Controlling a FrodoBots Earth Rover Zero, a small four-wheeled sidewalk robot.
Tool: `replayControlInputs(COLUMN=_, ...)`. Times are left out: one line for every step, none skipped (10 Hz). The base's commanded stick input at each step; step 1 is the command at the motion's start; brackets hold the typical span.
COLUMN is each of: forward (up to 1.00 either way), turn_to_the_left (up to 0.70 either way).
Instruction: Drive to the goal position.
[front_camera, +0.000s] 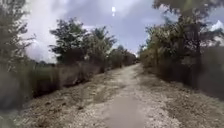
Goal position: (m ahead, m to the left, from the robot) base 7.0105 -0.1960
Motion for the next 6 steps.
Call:
replayControlInputs(forward=0.85, turn_to_the_left=0.00)
replayControlInputs(forward=0.85, turn_to_the_left=0.00)
replayControlInputs(forward=0.85, turn_to_the_left=0.00)
replayControlInputs(forward=0.85, turn_to_the_left=-0.06)
replayControlInputs(forward=0.85, turn_to_the_left=-0.24)
replayControlInputs(forward=0.85, turn_to_the_left=-0.16)
